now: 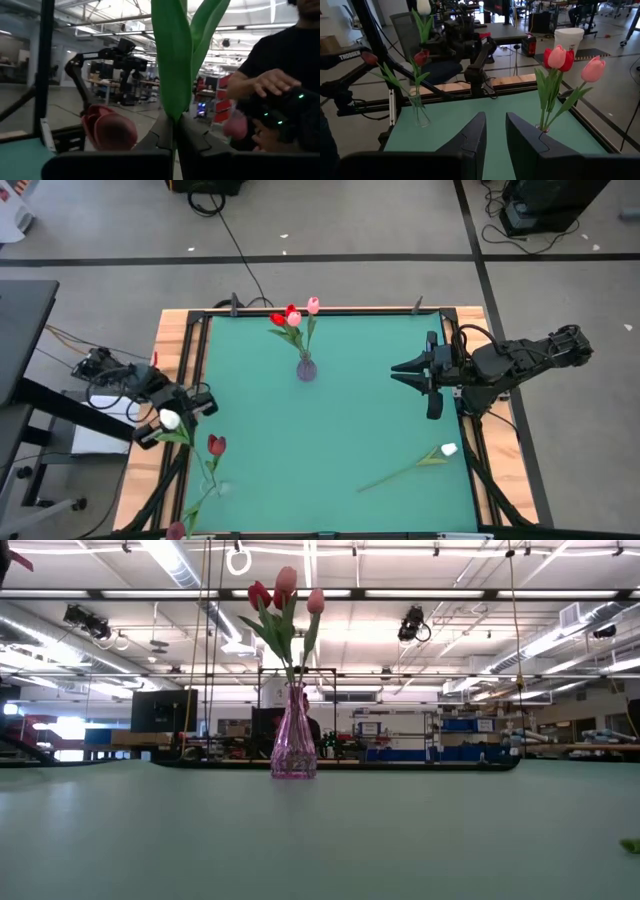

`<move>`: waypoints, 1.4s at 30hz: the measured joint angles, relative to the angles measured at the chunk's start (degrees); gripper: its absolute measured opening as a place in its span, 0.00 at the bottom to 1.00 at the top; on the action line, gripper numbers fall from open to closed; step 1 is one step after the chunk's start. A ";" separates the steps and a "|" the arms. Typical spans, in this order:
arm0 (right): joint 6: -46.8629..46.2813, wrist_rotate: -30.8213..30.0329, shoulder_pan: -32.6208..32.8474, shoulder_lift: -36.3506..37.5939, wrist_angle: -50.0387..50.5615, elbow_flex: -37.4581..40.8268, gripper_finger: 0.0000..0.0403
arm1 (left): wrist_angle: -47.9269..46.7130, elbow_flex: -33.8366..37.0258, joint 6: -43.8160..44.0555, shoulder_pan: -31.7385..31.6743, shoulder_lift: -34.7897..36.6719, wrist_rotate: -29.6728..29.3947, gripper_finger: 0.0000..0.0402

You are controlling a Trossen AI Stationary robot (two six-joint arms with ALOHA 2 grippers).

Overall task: Sort flowers into vase by color
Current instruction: Put the top white flower into the transparent vase, then put the white flower into the transparent vase

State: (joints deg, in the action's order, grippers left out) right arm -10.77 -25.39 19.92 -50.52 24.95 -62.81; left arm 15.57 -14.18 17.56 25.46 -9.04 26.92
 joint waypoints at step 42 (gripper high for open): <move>0.00 0.01 0.00 0.01 0.02 0.00 0.20 | -46.57 -34.94 -9.82 9.52 -17.91 -10.72 0.67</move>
State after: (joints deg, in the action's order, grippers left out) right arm -10.78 -25.38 19.92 -50.51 24.97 -62.81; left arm -31.00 -49.12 7.74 34.98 -26.95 16.20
